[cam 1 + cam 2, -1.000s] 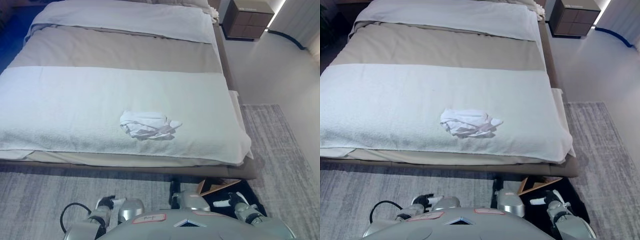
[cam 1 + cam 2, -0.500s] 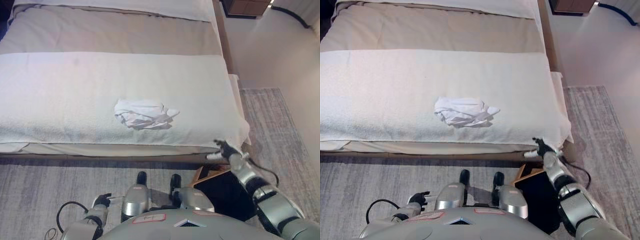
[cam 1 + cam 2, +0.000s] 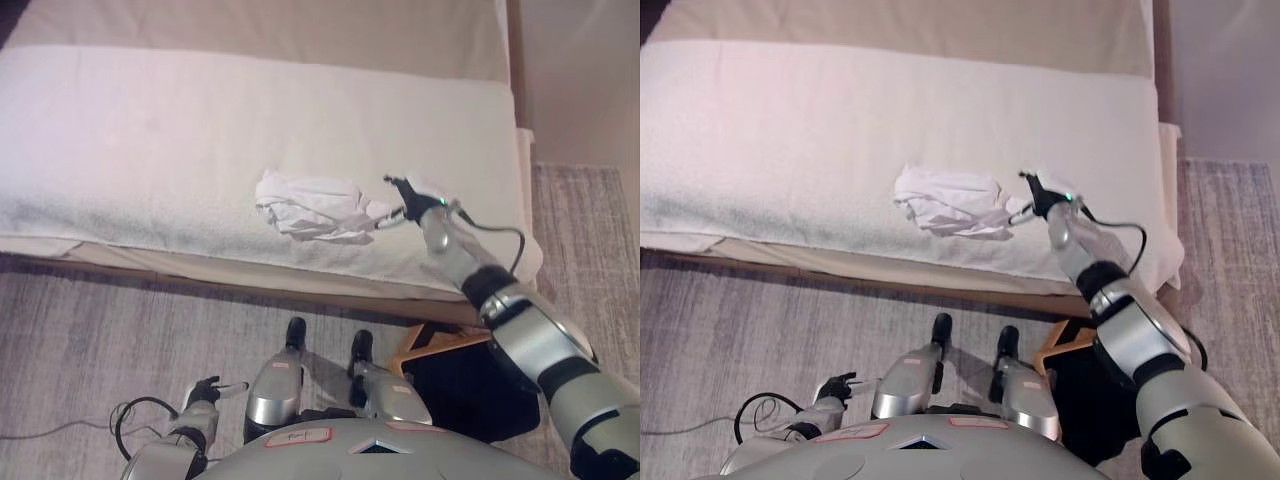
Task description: Put the clothes on the bed into the basket.
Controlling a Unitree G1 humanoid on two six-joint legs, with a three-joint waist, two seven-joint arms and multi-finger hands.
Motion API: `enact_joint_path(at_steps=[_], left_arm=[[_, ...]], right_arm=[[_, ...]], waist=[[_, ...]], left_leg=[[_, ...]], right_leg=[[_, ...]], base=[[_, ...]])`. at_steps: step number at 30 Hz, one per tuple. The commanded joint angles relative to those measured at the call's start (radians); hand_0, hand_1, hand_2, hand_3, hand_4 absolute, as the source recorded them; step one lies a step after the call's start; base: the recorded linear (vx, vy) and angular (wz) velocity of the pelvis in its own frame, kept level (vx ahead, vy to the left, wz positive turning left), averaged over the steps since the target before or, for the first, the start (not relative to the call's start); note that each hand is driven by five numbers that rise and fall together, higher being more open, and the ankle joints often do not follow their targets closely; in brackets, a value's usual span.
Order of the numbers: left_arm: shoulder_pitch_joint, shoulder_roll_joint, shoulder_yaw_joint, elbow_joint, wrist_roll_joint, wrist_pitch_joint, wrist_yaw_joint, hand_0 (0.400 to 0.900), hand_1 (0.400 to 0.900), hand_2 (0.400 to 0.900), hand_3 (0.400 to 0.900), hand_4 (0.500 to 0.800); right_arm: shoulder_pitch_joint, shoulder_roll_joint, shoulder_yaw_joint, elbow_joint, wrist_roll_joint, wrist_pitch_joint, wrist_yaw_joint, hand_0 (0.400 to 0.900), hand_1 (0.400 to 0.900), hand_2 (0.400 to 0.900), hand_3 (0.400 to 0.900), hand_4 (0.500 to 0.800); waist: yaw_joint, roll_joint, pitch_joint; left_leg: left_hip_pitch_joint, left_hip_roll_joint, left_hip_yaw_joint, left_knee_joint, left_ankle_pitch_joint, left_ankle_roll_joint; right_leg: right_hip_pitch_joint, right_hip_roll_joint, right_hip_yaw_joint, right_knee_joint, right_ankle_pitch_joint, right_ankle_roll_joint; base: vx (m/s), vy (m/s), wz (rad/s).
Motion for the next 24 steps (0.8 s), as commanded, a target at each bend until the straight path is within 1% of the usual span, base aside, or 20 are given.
enact_joint_path(at_steps=[1, 3, 4, 5, 6, 8, 15, 24], left_arm=[[-0.053, 0.038, -0.050, 0.024, -0.039, -0.017, 0.042, 0.900, 0.900, 0.900, 0.900, 0.800], [-0.066, 0.046, -0.055, 0.025, -0.053, -0.020, 0.045, 0.900, 0.900, 0.900, 0.900, 0.800], [-0.079, 0.055, -0.058, 0.024, -0.071, -0.023, 0.049, 0.900, 0.900, 0.900, 0.900, 0.800], [-0.080, 0.055, -0.058, 0.025, -0.071, -0.023, 0.049, 0.900, 0.900, 0.900, 0.900, 0.800], [-0.093, 0.064, -0.065, 0.019, -0.088, -0.030, 0.053, 0.900, 0.900, 0.900, 0.900, 0.800], [-0.104, 0.070, -0.072, 0.018, -0.100, -0.030, 0.054, 0.900, 0.900, 0.900, 0.900, 0.800], [-0.125, 0.072, -0.077, 0.009, -0.132, -0.033, 0.062, 0.900, 0.900, 0.900, 0.900, 0.800], [-0.145, 0.065, -0.099, -0.021, -0.165, -0.039, 0.074, 0.900, 0.900, 0.900, 0.900, 0.800]], right_arm=[[-0.223, 0.004, 0.045, 0.053, 0.022, -0.011, -0.064, 0.900, 0.900, 0.900, 0.900, 0.800], [-0.267, 0.034, 0.058, 0.108, 0.039, -0.010, -0.063, 0.900, 0.900, 0.900, 0.900, 0.800], [-0.303, 0.055, 0.072, 0.149, 0.054, -0.008, -0.066, 0.900, 0.900, 0.900, 0.900, 0.800], [-0.304, 0.055, 0.072, 0.151, 0.054, -0.008, -0.066, 0.900, 0.900, 0.900, 0.900, 0.800], [-0.328, 0.063, 0.079, 0.183, 0.064, -0.008, -0.067, 0.900, 0.900, 0.900, 0.900, 0.800], [-0.350, 0.056, 0.085, 0.220, 0.072, -0.004, -0.068, 0.900, 0.900, 0.900, 0.900, 0.800], [-0.349, 0.049, 0.071, 0.249, 0.106, -0.006, -0.063, 0.900, 0.900, 0.900, 0.900, 0.800], [-0.370, 0.070, 0.068, 0.270, 0.142, -0.011, -0.073, 0.900, 0.900, 0.900, 0.900, 0.800]], waist=[[0.020, -0.035, 0.037], [0.031, -0.037, 0.050], [0.045, -0.040, 0.067], [0.044, -0.041, 0.066], [0.058, -0.038, 0.086], [0.067, -0.030, 0.107], [0.090, -0.006, 0.175], [0.109, 0.010, 0.221]], left_leg=[[-0.042, 0.019, -0.023, -0.040, 0.056, -0.019], [-0.063, 0.017, -0.034, -0.040, 0.062, -0.019], [-0.082, 0.018, -0.046, -0.040, 0.069, -0.019], [-0.083, 0.018, -0.047, -0.040, 0.070, -0.019], [-0.108, 0.019, -0.062, -0.040, 0.080, -0.019], [-0.131, 0.018, -0.080, -0.040, 0.091, -0.016], [-0.215, 0.000, -0.118, 0.005, 0.104, -0.006], [-0.286, -0.017, -0.140, 0.048, 0.104, 0.000]], right_leg=[[0.002, -0.060, 0.030, 0.073, -0.035, 0.055], [-0.017, -0.059, 0.023, 0.076, -0.032, 0.054], [-0.037, -0.058, 0.016, 0.084, -0.031, 0.055], [-0.039, -0.058, 0.016, 0.085, -0.031, 0.055], [-0.062, -0.059, 0.005, 0.100, -0.034, 0.053], [-0.089, -0.059, -0.004, 0.124, -0.041, 0.049], [-0.157, -0.071, -0.030, 0.182, -0.060, 0.041], [-0.218, -0.081, -0.041, 0.223, -0.075, 0.036]], base=[[-0.06, -0.008, 0.17], [-0.08, -0.007, 0.19], [-0.07, -0.010, 0.16], [-0.10, -0.025, 0.25], [-0.07, -0.013, 0.25], [-0.07, -0.007, 0.30], [-0.04, -0.001, 0.17], [-0.03, 0.000, 0.08]])
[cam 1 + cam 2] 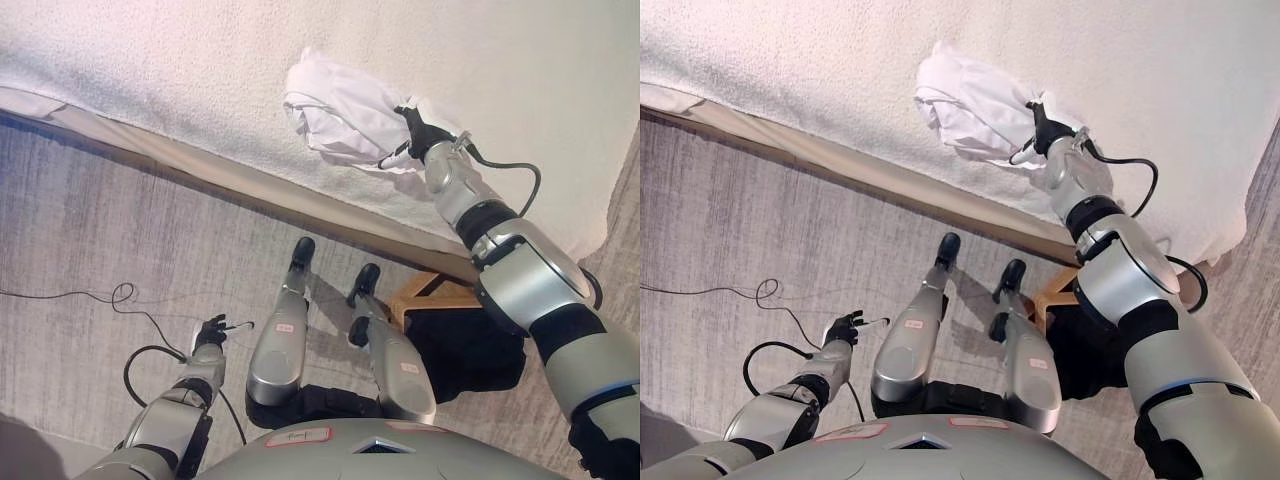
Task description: Put the clothes on the bed into the basket.
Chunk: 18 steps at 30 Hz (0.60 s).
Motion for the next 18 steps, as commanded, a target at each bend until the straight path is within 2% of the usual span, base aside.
enact_joint_path(at_steps=[1, 10, 18], left_arm=[[0.031, 0.053, -0.047, 0.011, -0.049, -0.001, 0.042, 0.900, 0.900, 0.900, 0.900, 0.800], [0.022, 0.052, -0.046, -0.037, -0.127, -0.018, 0.045, 0.900, 0.900, 0.900, 0.900, 0.800], [0.018, 0.045, -0.061, -0.073, -0.156, -0.027, 0.049, 0.900, 0.900, 0.900, 0.900, 0.800]], right_arm=[[-0.101, 0.009, 0.020, 0.019, 0.027, -0.025, -0.033, 0.900, 0.900, 0.900, 0.900, 0.800], [-0.214, -0.048, 0.054, 0.050, 0.040, -0.030, -0.045, 0.900, 0.900, 0.900, 0.900, 0.800], [-0.253, -0.092, 0.060, 0.062, 0.063, -0.036, -0.054, 0.900, 0.900, 0.900, 0.900, 0.800]], waist=[[0.021, 0.012, 0.009], [0.056, 0.044, 0.064], [0.070, 0.060, 0.069]], left_leg=[[-0.063, -0.008, -0.021, -0.030, 0.083, 0.025], [-0.207, -0.054, -0.052, 0.090, 0.068, 0.030], [-0.262, -0.070, -0.075, 0.119, 0.066, 0.031]], right_leg=[[-0.053, -0.076, 0.069, 0.162, -0.075, 0.043], [-0.182, -0.097, 0.048, 0.290, -0.119, 0.030], [-0.237, -0.106, 0.043, 0.347, -0.146, 0.023]], base=[[-0.05, 0.002, 0.08], [-0.06, -0.014, 0.14], [-0.01, -0.012, 0.11]])
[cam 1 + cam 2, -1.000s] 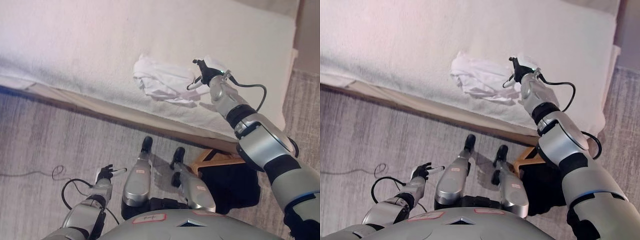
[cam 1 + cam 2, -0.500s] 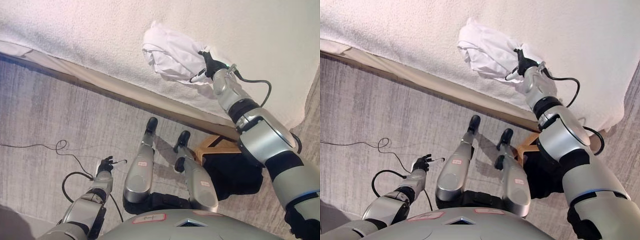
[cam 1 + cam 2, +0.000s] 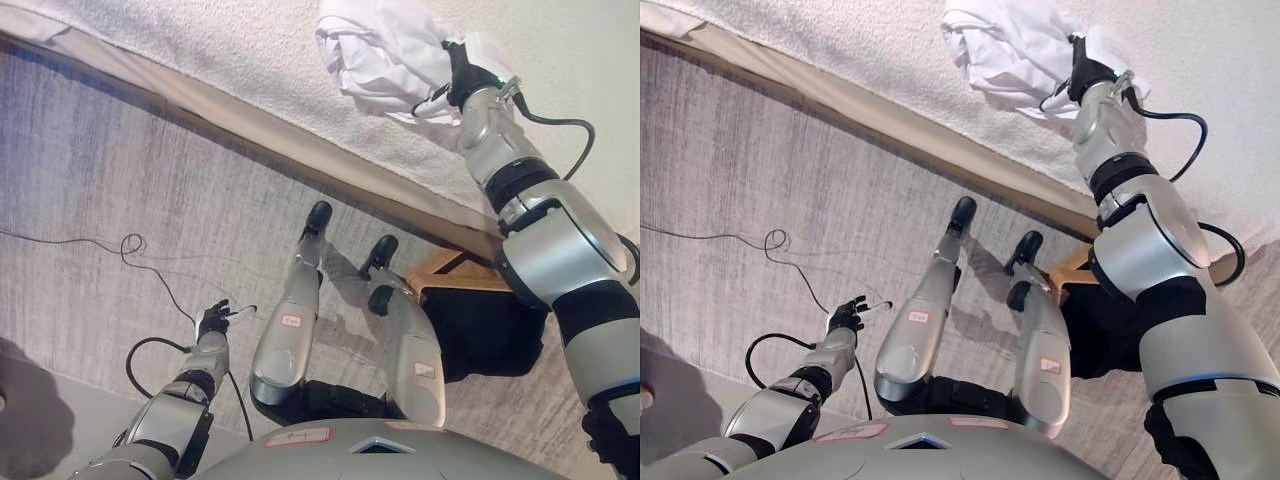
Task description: Put the clothes on the bed into the basket.
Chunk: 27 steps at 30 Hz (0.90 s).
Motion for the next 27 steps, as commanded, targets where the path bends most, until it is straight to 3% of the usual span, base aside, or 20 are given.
enact_joint_path(at_steps=[1, 2, 16, 27], left_arm=[[0.033, 0.044, -0.033, -0.004, -0.031, -0.003, 0.042, 0.900, 0.900, 0.900, 0.900, 0.800], [0.033, 0.049, -0.034, -0.006, -0.032, -0.007, 0.044, 0.900, 0.900, 0.900, 0.900, 0.800], [0.047, 0.057, -0.026, -0.011, -0.043, -0.013, 0.050, 0.900, 0.900, 0.900, 0.900, 0.800], [0.056, 0.045, 0.014, 0.035, -0.025, -0.011, 0.048, 0.900, 0.900, 0.900, 0.900, 0.800]], right_arm=[[-0.095, -0.005, 0.037, -0.012, 0.022, -0.043, -0.014, 0.753, 0.753, 0.753, 0.753, 0.712], [-0.108, -0.015, 0.038, -0.012, 0.031, -0.045, -0.009, 0.400, 0.400, 0.400, 0.400, 0.500], [-0.111, -0.023, 0.002, -0.011, 0.086, -0.060, -0.038, 0.400, 0.400, 0.400, 0.400, 0.500], [-0.033, -0.071, -0.040, -0.045, 0.072, -0.062, -0.046, 0.400, 0.400, 0.400, 0.400, 0.500]], waist=[[0.028, 0.030, 0.026], [0.029, 0.031, 0.026], [0.008, 0.015, 0.025], [-0.063, -0.028, -0.014]], left_leg=[[-0.052, -0.044, -0.004, 0.023, 0.062, 0.046], [-0.055, -0.046, -0.008, 0.026, 0.062, 0.047], [-0.006, -0.039, 0.011, 0.011, 0.055, 0.048], [0.102, -0.024, 0.109, 0.023, 0.000, 0.065]], right_leg=[[0.033, -0.054, 0.087, 0.055, -0.045, 0.058], [0.030, -0.054, 0.086, 0.062, -0.049, 0.056], [0.073, -0.045, 0.101, 0.029, -0.033, 0.058], [0.158, -0.039, 0.170, -0.042, 0.022, 0.078]], base=[[0.00, -0.020, 0.16], [0.00, -0.015, 0.14], [-0.01, 0.013, -0.06], [0.00, 0.055, -0.34]])
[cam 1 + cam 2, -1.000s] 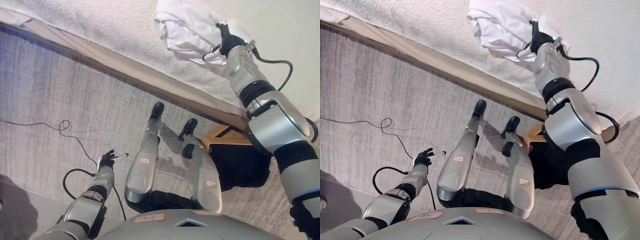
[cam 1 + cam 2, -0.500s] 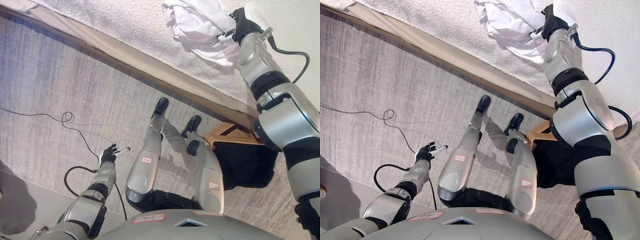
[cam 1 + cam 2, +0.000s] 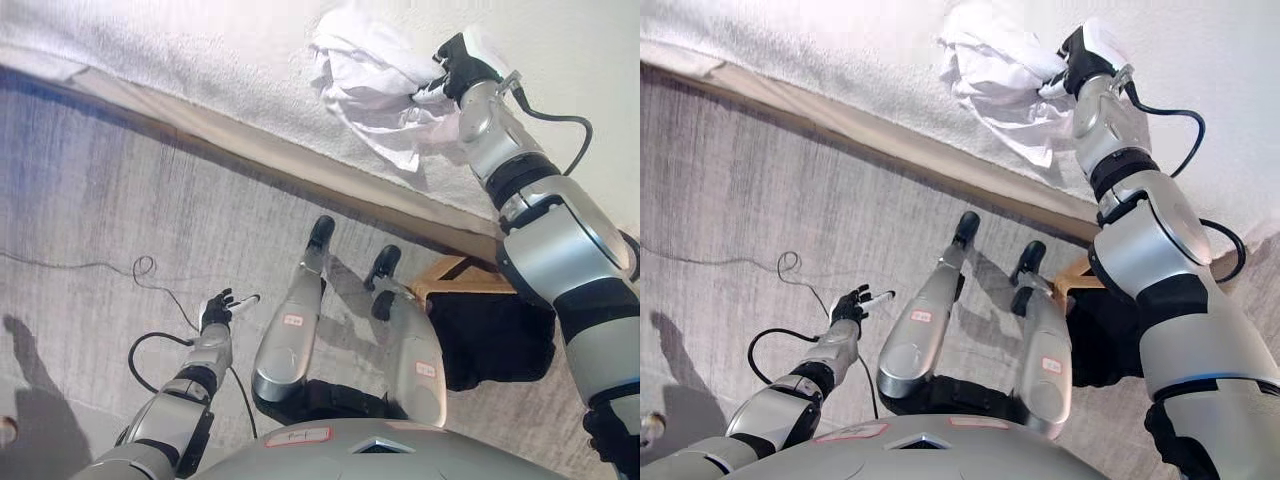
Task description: Put the clothes on the bed into the basket.
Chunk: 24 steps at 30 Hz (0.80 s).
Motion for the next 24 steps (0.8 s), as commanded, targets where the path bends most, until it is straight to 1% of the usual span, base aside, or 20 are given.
enact_joint_path(at_steps=[1, 4, 7, 8, 9, 10, 11, 13, 15, 16, 17, 18, 19, 20, 21, 24], left_arm=[[0.066, 0.044, 0.014, 0.068, -0.008, 0.002, 0.038, 0.900, 0.900, 0.900, 0.900, 0.800], [0.075, 0.042, 0.043, 0.075, -0.007, 0.003, 0.036, 0.900, 0.900, 0.900, 0.900, 0.800], [0.077, 0.032, 0.063, 0.079, 0.006, 0.008, 0.029, 0.900, 0.900, 0.900, 0.900, 0.800], [0.074, 0.029, 0.066, 0.082, 0.021, 0.014, 0.015, 0.900, 0.900, 0.900, 0.900, 0.800], [0.075, 0.029, 0.066, 0.082, 0.021, 0.014, 0.015, 0.900, 0.900, 0.900, 0.900, 0.800], [0.070, 0.027, 0.061, 0.085, 0.038, 0.018, 0.005, 0.900, 0.900, 0.900, 0.900, 0.800], [0.062, 0.029, 0.067, 0.094, 0.062, 0.023, -0.010, 0.900, 0.900, 0.900, 0.900, 0.800], [0.070, 0.032, 0.073, 0.091, 0.072, 0.022, -0.014, 0.900, 0.900, 0.900, 0.900, 0.800], [0.084, 0.040, 0.088, 0.092, 0.089, 0.022, -0.020, 0.900, 0.900, 0.900, 0.900, 0.800], [0.092, 0.046, 0.095, 0.089, 0.098, 0.023, -0.021, 0.900, 0.900, 0.900, 0.900, 0.800], [0.102, 0.052, 0.104, 0.092, 0.100, 0.023, -0.024, 0.900, 0.900, 0.900, 0.900, 0.800], [0.102, 0.053, 0.104, 0.092, 0.100, 0.023, -0.024, 0.900, 0.900, 0.900, 0.900, 0.800], [0.109, 0.062, 0.108, 0.088, 0.108, 0.026, -0.024, 0.900, 0.900, 0.900, 0.900, 0.800], [0.121, 0.073, 0.119, 0.091, 0.121, 0.031, -0.026, 0.900, 0.900, 0.900, 0.900, 0.800], [0.125, 0.076, 0.127, 0.099, 0.126, 0.035, -0.026, 0.900, 0.900, 0.900, 0.900, 0.800], [0.125, 0.080, 0.139, 0.117, 0.142, 0.041, -0.029, 0.900, 0.900, 0.900, 0.900, 0.800]], right_arm=[[-0.030, -0.083, -0.034, -0.039, 0.004, -0.028, -0.051, 0.400, 0.400, 0.400, 0.400, 0.500], [-0.001, -0.104, -0.042, -0.038, -0.009, -0.026, -0.040, 0.400, 0.400, 0.400, 0.400, 0.500], [0.067, -0.144, -0.070, -0.046, -0.025, -0.024, -0.025, 0.400, 0.400, 0.400, 0.400, 0.500], [0.127, -0.190, -0.098, -0.043, -0.034, -0.022, -0.007, 0.400, 0.400, 0.400, 0.400, 0.500], [0.128, -0.191, -0.099, -0.044, -0.034, -0.022, -0.007, 0.400, 0.400, 0.400, 0.400, 0.500], [0.169, -0.221, -0.125, -0.041, -0.034, -0.023, -0.002, 0.400, 0.400, 0.400, 0.400, 0.500], [0.242, -0.257, -0.169, -0.044, -0.032, -0.020, 0.006, 0.400, 0.400, 0.400, 0.400, 0.500], [0.294, -0.280, -0.196, -0.046, -0.038, -0.018, 0.012, 0.400, 0.400, 0.400, 0.400, 0.500], [0.361, -0.297, -0.237, -0.046, -0.040, -0.020, 0.017, 0.400, 0.400, 0.400, 0.400, 0.500], [0.385, -0.303, -0.248, -0.044, -0.043, -0.020, 0.020, 0.400, 0.400, 0.400, 0.400, 0.500], [0.402, -0.303, -0.262, -0.045, -0.044, -0.021, 0.021, 0.400, 0.400, 0.400, 0.400, 0.500], [0.402, -0.303, -0.263, -0.046, -0.044, -0.021, 0.021, 0.400, 0.400, 0.400, 0.400, 0.500], [0.428, -0.310, -0.279, -0.039, -0.047, -0.023, 0.019, 0.400, 0.400, 0.400, 0.400, 0.500], [0.447, -0.326, -0.296, -0.032, -0.046, -0.025, 0.024, 0.400, 0.400, 0.400, 0.400, 0.500], [0.458, -0.327, -0.304, -0.028, -0.046, -0.023, 0.030, 0.400, 0.400, 0.400, 0.400, 0.500], [0.488, -0.337, -0.328, -0.005, -0.048, -0.019, 0.037, 0.400, 0.400, 0.400, 0.400, 0.500]], waist=[[-0.029, -0.040, -0.027], [-0.055, -0.063, -0.050], [-0.083, -0.086, -0.076], [-0.103, -0.084, -0.090], [-0.103, -0.084, -0.090], [-0.119, -0.081, -0.097], [-0.154, -0.079, -0.110], [-0.173, -0.080, -0.124], [-0.181, -0.087, -0.137], [-0.183, -0.092, -0.145], [-0.179, -0.093, -0.149], [-0.178, -0.095, -0.151], [-0.173, -0.097, -0.157], [-0.171, -0.103, -0.170], [-0.173, -0.112, -0.178], [-0.186, -0.129, -0.204]], left_leg=[[-0.018, -0.010, 0.034, 0.004, 0.002, 0.042], [0.032, -0.010, 0.075, 0.015, -0.032, 0.053], [0.092, -0.025, 0.112, 0.033, -0.079, 0.071], [0.111, -0.037, 0.131, 0.039, -0.092, 0.074], [0.111, -0.037, 0.131, 0.039, -0.092, 0.074], [0.115, -0.042, 0.139, 0.042, -0.097, 0.071], [0.134, -0.051, 0.153, 0.037, -0.104, 0.067], [0.159, -0.051, 0.177, 0.017, -0.109, 0.069], [0.189, -0.042, 0.219, -0.007, -0.119, 0.076], [0.205, -0.031, 0.241, -0.022, -0.117, 0.078], [0.219, -0.017, 0.261, -0.034, -0.116, 0.080], [0.217, -0.018, 0.261, -0.036, -0.113, 0.080], [0.232, -0.002, 0.279, -0.046, -0.114, 0.079], [0.260, 0.018, 0.312, -0.059, -0.117, 0.073], [0.275, 0.024, 0.328, -0.063, -0.121, 0.071], [0.315, 0.034, 0.364, -0.074, -0.132, 0.071]], right_leg=[[0.060, -0.030, 0.087, -0.025, 0.021, 0.066], [0.090, -0.018, 0.145, -0.053, 0.044, 0.078], [0.128, -0.014, 0.219, -0.067, 0.049, 0.091], [0.150, -0.029, 0.230, -0.071, 0.047, 0.098], [0.151, -0.029, 0.230, -0.072, 0.047, 0.099], [0.160, -0.040, 0.225, -0.076, 0.049, 0.103], [0.175, -0.056, 0.227, -0.092, 0.067, 0.113], [0.184, -0.066, 0.244, -0.121, 0.096, 0.127], [0.192, -0.074, 0.264, -0.162, 0.133, 0.146], [0.194, -0.076, 0.264, -0.177, 0.151, 0.153], [0.193, -0.078, 0.251, -0.178, 0.156, 0.157], [0.190, -0.078, 0.252, -0.180, 0.159, 0.157], [0.198, -0.087, 0.213, -0.181, 0.157, 0.159], [0.226, -0.104, 0.147, -0.196, 0.155, 0.160], [0.238, -0.112, 0.130, -0.214, 0.163, 0.161], [0.250, -0.104, 0.163, -0.239, 0.176, 0.158]], base=[[0.05, 0.090, -0.48], [0.04, 0.125, -0.70], [0.07, 0.182, -0.74], [0.05, 0.136, -0.22], [0.02, 0.103, 0.13], [0.00, 0.109, 0.18], [0.01, 0.154, 0.05], [0.01, 0.147, -0.42], [0.02, 0.117, -0.86], [0.03, 0.097, -1.10], [0.02, 0.062, -0.78], [0.01, 0.031, -0.77], [0.02, 0.020, -0.83], [0.03, 0.017, -1.04], [0.04, -0.011, -0.83], [0.06, -0.019, -0.52]])
